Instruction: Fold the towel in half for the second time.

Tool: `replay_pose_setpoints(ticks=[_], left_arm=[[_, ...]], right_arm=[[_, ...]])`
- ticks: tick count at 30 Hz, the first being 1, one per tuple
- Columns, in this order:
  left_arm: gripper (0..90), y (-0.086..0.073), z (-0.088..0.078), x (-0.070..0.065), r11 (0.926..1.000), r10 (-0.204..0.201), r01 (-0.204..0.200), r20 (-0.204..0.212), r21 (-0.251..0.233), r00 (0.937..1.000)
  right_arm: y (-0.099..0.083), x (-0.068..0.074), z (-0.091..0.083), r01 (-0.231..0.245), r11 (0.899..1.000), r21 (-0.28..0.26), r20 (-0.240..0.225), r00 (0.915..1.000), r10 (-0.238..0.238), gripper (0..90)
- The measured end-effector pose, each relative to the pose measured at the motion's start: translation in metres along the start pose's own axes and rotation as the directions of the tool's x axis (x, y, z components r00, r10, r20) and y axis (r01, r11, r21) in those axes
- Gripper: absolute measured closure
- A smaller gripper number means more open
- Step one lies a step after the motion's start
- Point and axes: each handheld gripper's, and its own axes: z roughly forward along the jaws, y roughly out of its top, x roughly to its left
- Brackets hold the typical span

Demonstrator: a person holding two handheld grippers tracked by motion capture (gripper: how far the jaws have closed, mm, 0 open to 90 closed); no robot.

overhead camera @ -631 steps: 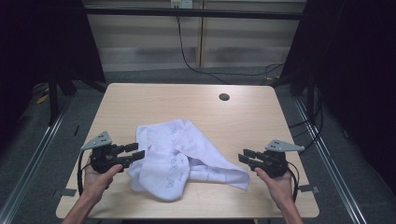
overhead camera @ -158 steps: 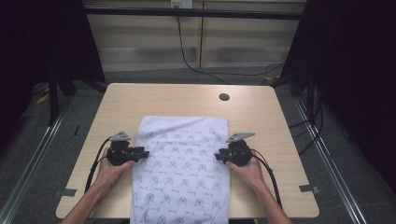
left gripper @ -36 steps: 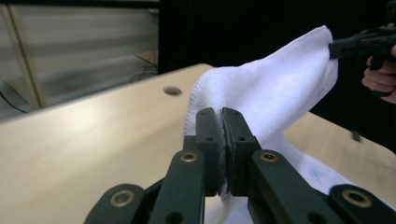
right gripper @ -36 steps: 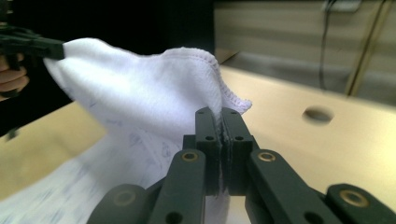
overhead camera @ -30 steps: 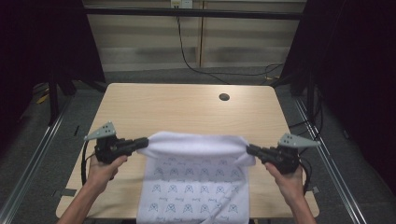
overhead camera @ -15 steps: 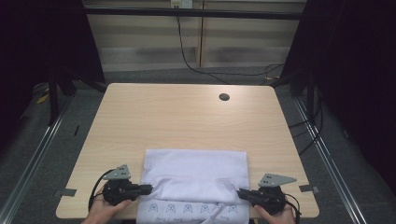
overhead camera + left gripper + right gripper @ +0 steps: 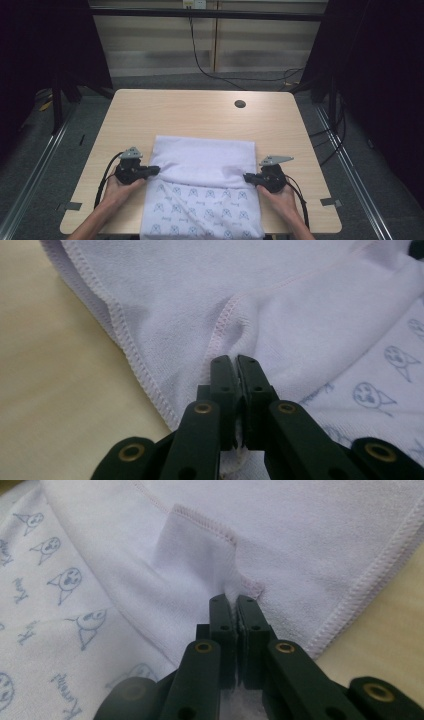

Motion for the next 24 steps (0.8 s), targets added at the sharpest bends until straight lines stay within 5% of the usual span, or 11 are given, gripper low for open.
replay_pose_setpoints(ticks=[3,9,18,21,24], left_arm=[[86.8,0.01,0.01,0.016,0.9988,-0.042,0.042,-0.023,-0.026,0.9988],[86.7,0.031,0.025,0.035,0.9981,-0.061,0.06,-0.066,-0.018,0.996],[86.7,0.051,0.047,0.066,0.9883,-0.14,0.133,-0.092,-0.073,0.9858],[86.7,0.055,0.041,0.068,0.984,-0.159,0.149,-0.096,-0.097,0.9826],[86.8,0.065,0.017,0.063,0.9747,-0.148,0.135,-0.064,-0.178,0.9869]], right_arm=[[0.012,-0.009,0.012,-0.007,1.0,-0.008,0.02,0.9998,0.007,87.6],[0.042,-0.038,0.037,-0.023,0.999,-0.026,0.083,0.9962,0.025,87.6],[0.088,-0.069,0.072,-0.08,0.997,-0.014,0.201,0.9763,0.081,87.6],[0.094,-0.074,0.072,-0.1,0.994,-0.043,0.194,0.9753,0.106,87.6],[0.101,-0.071,0.054,-0.1,0.986,-0.137,0.142,0.9826,0.12,87.6]])
